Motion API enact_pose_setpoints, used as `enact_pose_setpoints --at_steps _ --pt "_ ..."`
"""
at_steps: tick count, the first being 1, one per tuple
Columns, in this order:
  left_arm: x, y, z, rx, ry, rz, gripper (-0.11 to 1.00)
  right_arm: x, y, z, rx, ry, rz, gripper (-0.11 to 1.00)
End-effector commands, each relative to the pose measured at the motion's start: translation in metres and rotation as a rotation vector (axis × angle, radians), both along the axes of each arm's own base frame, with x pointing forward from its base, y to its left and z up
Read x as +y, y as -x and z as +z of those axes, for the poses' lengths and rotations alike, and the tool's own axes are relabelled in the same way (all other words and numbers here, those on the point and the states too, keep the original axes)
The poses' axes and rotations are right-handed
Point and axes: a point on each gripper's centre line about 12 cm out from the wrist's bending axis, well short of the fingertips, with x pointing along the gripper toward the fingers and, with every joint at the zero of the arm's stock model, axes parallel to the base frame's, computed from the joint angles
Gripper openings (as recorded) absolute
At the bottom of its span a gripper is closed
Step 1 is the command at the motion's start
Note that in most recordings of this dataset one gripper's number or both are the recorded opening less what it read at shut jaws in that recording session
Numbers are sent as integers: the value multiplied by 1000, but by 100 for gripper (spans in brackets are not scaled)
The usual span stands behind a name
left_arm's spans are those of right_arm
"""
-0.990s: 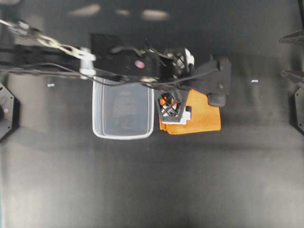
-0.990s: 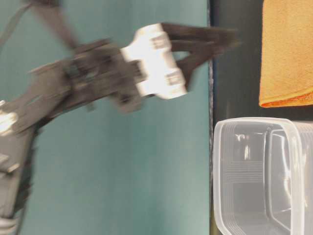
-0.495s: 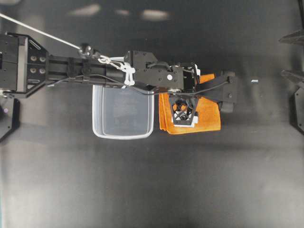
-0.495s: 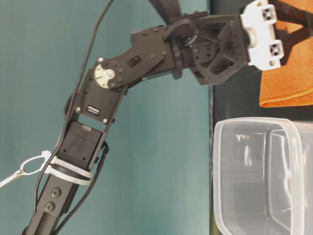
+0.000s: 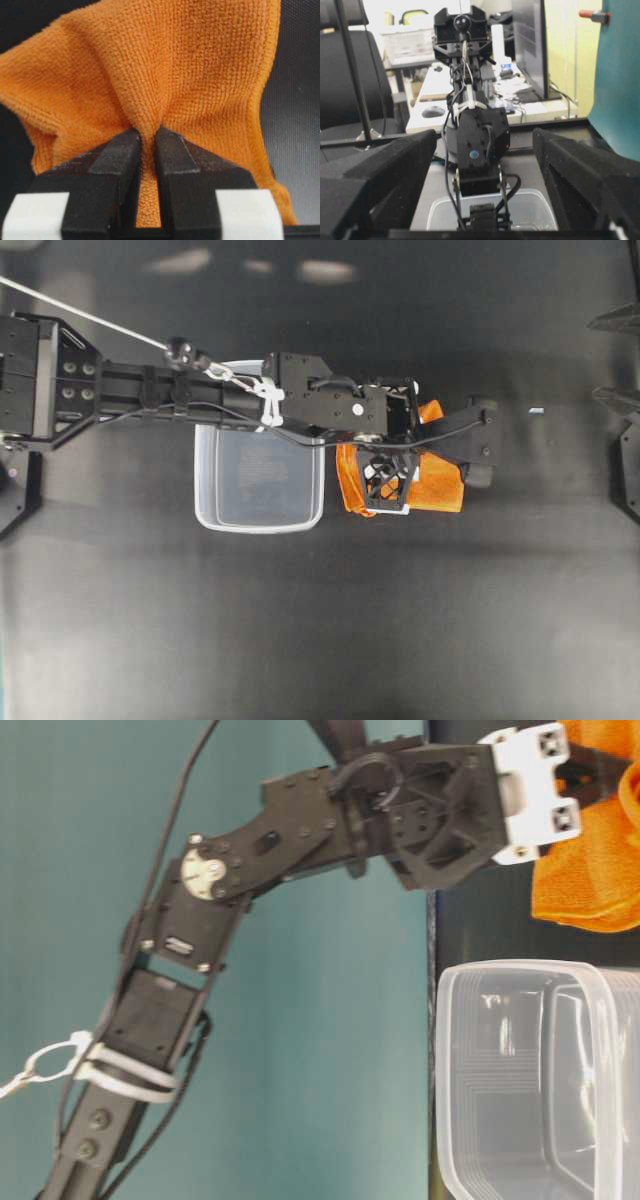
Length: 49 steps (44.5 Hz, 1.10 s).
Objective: Place the orange towel into the container with the left arm.
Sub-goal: 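Lift the gripped orange towel off the table with the left gripper, then carry the towel left over the clear container and lower it, then open the left gripper to release the towel into the container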
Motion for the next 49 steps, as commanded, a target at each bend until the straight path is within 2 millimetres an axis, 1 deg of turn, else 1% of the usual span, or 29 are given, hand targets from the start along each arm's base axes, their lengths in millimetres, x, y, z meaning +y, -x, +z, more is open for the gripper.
enact_pose_setpoints --at_steps 1,7,8,10,12,14,15,17,18,21,22,26,32,41,49 --pt "-1 -2 49 -90 -5 -2 6 -1 0 6 -20 -2 -3 75" --pt "-8 10 102 -146 -6 -12 6 -1 0 7 -22 -2 -3 75" --pt "-9 15 115 -150 -7 -13 6 -1 0 7 -22 -2 -3 75" --pt "-10 24 133 -153 -6 -13 6 -1 0 7 -22 -2 -3 75" --pt "-10 36 150 -141 -6 -11 6 -1 0 7 -22 -2 -3 75" --pt "-8 48 163 -129 -6 -6 6 -1 0 7 -23 -1 -3 75" --pt "-7 57 171 -115 -6 -3 6 -1 0 7 -23 -1 -3 75" --pt "-5 71 176 -85 -6 3 6 -1 0 7 -23 -3 -3 75" --pt "-3 81 180 -63 -6 9 6 -1 0 7 -22 -2 -3 75" --pt "-1 101 183 -17 -5 17 6 -1 0 7 -22 -2 -3 75" --pt "1 110 182 3 -5 22 6 -1 0 7 -22 -2 -3 75" --pt "5 135 176 33 -4 34 6 -1 0 7 -22 -2 -3 75" --pt "4 157 163 12 -4 31 6 -1 0 6 -20 -2 -3 75" --pt "3 173 152 -89 -7 21 6 -1 0 6 -17 -2 -3 75" --pt "2 178 144 -113 -7 19 6 -1 0 6 -17 -3 -3 75"
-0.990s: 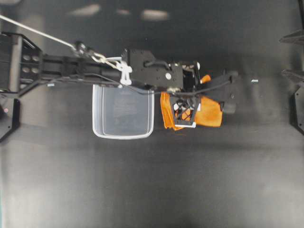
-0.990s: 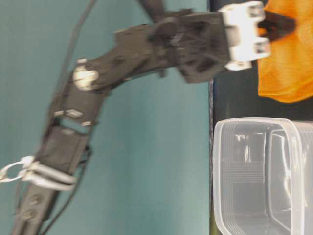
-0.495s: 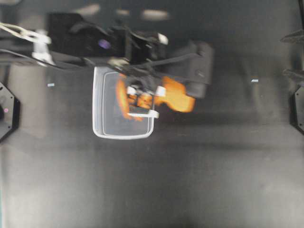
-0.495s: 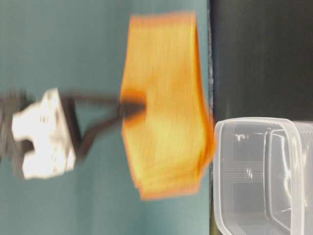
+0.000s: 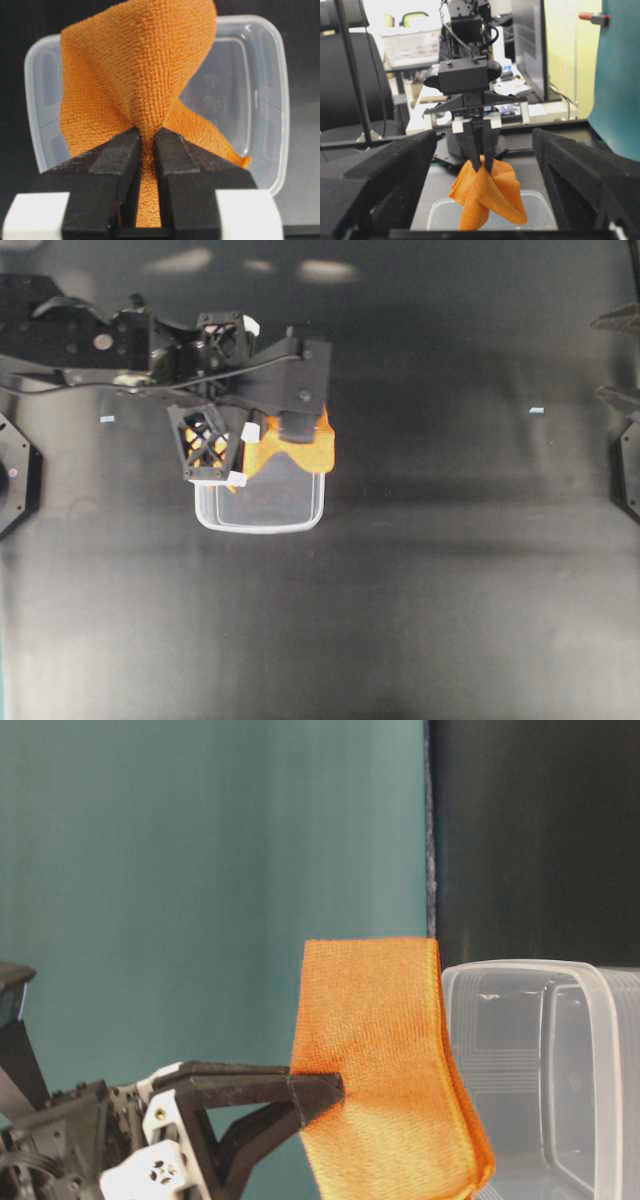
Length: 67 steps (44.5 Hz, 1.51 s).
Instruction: Place the orange towel into the container with the left arm.
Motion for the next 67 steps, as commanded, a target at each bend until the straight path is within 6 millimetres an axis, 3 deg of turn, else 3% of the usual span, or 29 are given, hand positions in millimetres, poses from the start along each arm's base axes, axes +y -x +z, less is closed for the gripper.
enact_pose_setpoints --at_steps 1,18,28,32,37,41,46,52,56,67 --pt "-1 3 8 -35 -5 -6 6 -1 -1 4 -10 -4 -3 75" --pt "-2 4 -8 -43 -15 -31 9 -1 -1 4 -10 -4 -3 75" --pt "-2 6 -14 -49 -15 -31 72 -1 -1 4 -11 -4 -3 75" --pt "-3 7 -13 -44 -15 -35 88 -1 -1 4 -11 -5 -3 75" --pt "-4 11 10 -72 -16 -33 89 -1 -1 4 -13 -4 -3 75" --pt "-6 17 42 -134 -18 -31 88 -1 -1 5 -16 -3 -3 75" --pt "-8 35 94 -273 -25 -36 88 -1 -1 4 -11 -4 -3 75" --pt "-9 61 135 -422 -33 -37 88 -1 -1 4 -10 -5 -3 75" --pt "-9 80 150 -523 -37 -34 87 -1 -1 2 -6 -4 -3 75" --pt "-10 126 158 -783 -34 -25 87 1 -1 2 -8 -4 8 75"
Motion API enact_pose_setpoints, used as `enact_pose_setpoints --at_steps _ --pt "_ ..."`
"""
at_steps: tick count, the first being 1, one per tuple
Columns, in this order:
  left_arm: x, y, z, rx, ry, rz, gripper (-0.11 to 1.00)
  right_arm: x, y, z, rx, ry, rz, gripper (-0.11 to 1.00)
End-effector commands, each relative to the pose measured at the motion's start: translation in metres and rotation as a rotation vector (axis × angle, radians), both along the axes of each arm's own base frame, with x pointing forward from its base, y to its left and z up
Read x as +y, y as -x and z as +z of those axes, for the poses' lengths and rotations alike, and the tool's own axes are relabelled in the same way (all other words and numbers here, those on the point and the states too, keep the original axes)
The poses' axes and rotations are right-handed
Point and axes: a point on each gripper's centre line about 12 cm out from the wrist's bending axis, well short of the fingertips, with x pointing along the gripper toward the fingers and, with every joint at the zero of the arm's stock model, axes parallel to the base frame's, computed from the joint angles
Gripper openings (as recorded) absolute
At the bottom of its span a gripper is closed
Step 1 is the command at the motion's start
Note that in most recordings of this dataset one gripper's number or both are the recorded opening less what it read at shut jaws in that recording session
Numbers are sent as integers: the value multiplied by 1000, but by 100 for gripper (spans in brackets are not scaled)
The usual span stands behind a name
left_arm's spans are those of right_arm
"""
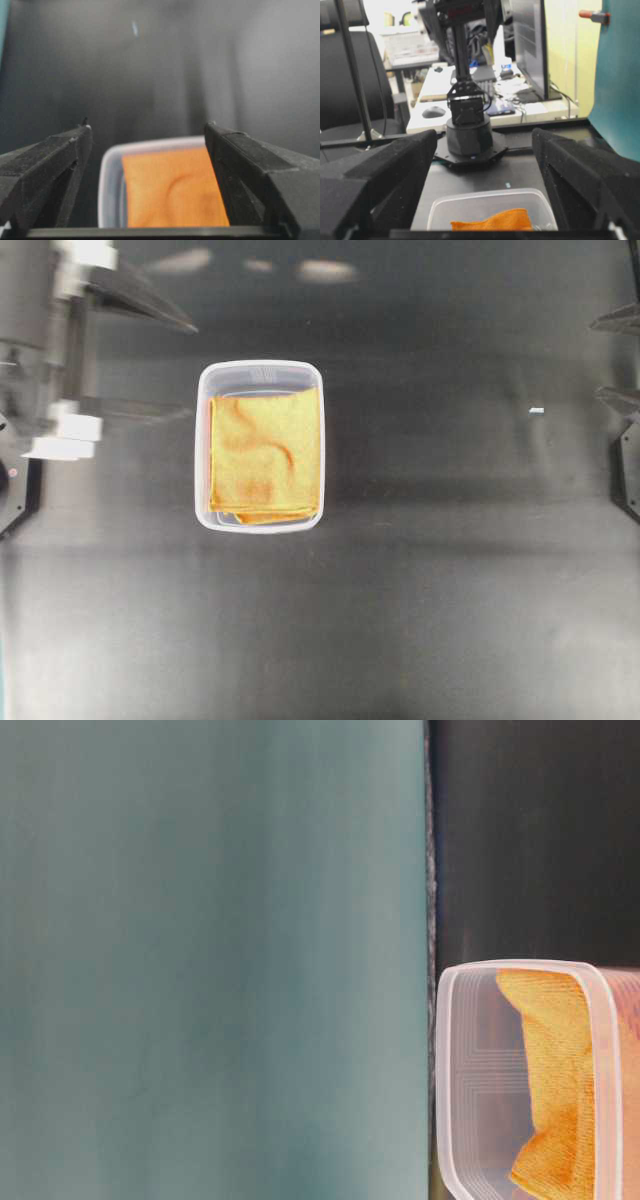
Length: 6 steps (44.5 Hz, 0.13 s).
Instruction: Place the orange towel into the container with the left arm.
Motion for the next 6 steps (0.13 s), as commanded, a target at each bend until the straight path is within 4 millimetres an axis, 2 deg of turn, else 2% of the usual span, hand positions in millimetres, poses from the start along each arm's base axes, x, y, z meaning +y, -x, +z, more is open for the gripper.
enact_pose_setpoints --at_steps 1,6 --pt "-2 18 6 -103 7 -5 87 1 -1 2 -11 -2 6 75" --pt "-6 33 -4 -115 50 0 87 1 -1 1 -8 -4 7 75"
